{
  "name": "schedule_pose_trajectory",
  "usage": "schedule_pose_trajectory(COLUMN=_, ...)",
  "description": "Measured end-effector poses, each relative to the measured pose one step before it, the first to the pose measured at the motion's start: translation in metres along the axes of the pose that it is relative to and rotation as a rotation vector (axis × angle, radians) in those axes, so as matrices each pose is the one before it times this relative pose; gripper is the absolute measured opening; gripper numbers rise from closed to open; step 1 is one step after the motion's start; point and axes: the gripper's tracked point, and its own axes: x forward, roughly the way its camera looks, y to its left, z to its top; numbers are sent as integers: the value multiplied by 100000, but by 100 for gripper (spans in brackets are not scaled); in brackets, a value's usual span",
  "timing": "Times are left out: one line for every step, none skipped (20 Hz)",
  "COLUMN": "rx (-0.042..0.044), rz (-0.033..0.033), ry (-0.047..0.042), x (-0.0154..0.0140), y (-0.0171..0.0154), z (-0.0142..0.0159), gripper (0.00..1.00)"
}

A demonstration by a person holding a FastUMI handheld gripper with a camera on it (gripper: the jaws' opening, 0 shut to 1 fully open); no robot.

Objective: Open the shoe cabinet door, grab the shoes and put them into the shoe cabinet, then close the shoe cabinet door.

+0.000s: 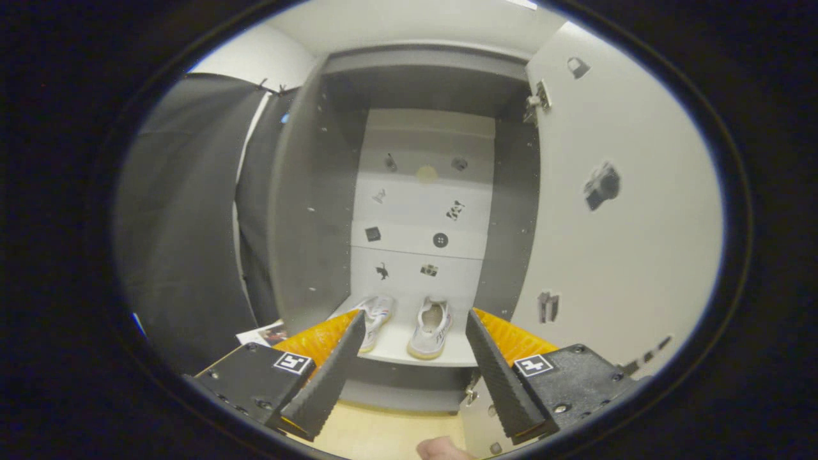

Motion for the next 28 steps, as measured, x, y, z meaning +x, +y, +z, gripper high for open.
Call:
schedule_pose_trajectory(rx=-1441, rz=1749, ry=-670, x=-2276, y=216, z=-144, gripper=100)
schedule_pose_trajectory(rx=-1079, rz=625, ry=-1887, x=-2066, y=-95, z=137, gripper=100)
schedule_pose_trajectory(rx=-932, rz=710, ry=-1179, x=-2044, y=90, z=187, gripper=100)
schedule_pose_trajectory(rx=856, rz=785, ry=-594, x=-2238, y=-95, z=-106, gripper=100)
schedule_pose_trajectory(rx=1821, rz=2186, ry=-1274, x=-2145, y=312, z=-24, gripper=100)
schedule_pose_trajectory(rx=230, rz=1985, ry=-165, x=-2011, y=80, z=6, gripper=100)
schedule_pose_trajectory(rx=-260, rz=1695, ry=-655, x=-2004, y=-180, z=34, gripper=100)
schedule_pose_trajectory(rx=-402, rz=992, ry=-2413, x=-1922, y=-261, z=521, gripper=100)
schedule_pose_trajectory(rx=-755, rz=-192, ry=-3295, x=-1733, y=-613, z=1071, gripper=100)
schedule_pose_trajectory(rx=-663, rz=-1050, ry=-3583, x=-1731, y=-831, z=965, gripper=100)
schedule_pose_trajectory(rx=-430, rz=-61, ry=-3042, x=-1547, y=-532, z=693, gripper=100)
schedule_pose_trajectory(rx=-508, rz=213, ry=-2580, x=-1570, y=-420, z=664, gripper=100)
schedule_pose_trajectory(rx=-179, rz=-580, ry=-1676, x=-1486, y=-714, z=437, gripper=100)
schedule_pose_trajectory(rx=236, rz=-674, ry=-524, x=-1377, y=-768, z=164, gripper=100)
schedule_pose_trajectory(rx=612, rz=-1483, ry=-809, x=-1200, y=-933, z=169, gripper=100)
schedule_pose_trajectory(rx=-285, rz=-1238, ry=-810, x=-1052, y=-900, z=263, gripper=100)
schedule_pose_trajectory(rx=-904, rz=-1267, ry=-662, x=-785, y=-978, z=82, gripper=100)
schedule_pose_trajectory(rx=-874, rz=-1926, ry=-908, x=-912, y=-1083, z=242, gripper=100)
schedule_pose_trajectory(rx=128, rz=-2883, ry=-1448, x=-711, y=-1481, z=455, gripper=100)
schedule_pose_trajectory(rx=1017, rz=-3447, ry=-1697, x=-700, y=-1554, z=515, gripper=100)
schedule_pose_trajectory(rx=508, rz=-3089, ry=-1924, x=-635, y=-1303, z=463, gripper=100)
schedule_pose_trajectory(rx=-349, rz=-1999, ry=-1463, x=-465, y=-1115, z=338, gripper=100)
schedule_pose_trajectory(rx=-598, rz=-2093, ry=-1217, x=-301, y=-1013, z=114, gripper=100)
schedule_pose_trajectory(rx=-706, rz=-2184, ry=-603, x=-254, y=-1003, z=-70, gripper=100)
schedule_pose_trajectory(rx=-912, rz=-1405, ry=642, x=-246, y=-798, z=-454, gripper=100)
schedule_pose_trajectory(rx=-1046, rz=-924, ry=1350, x=-137, y=-632, z=-568, gripper=100)
schedule_pose_trajectory(rx=-7, rz=110, ry=1547, x=-218, y=-490, z=-567, gripper=100)
schedule_pose_trajectory(rx=810, rz=-230, ry=1245, x=164, y=-375, z=-392, gripper=100)
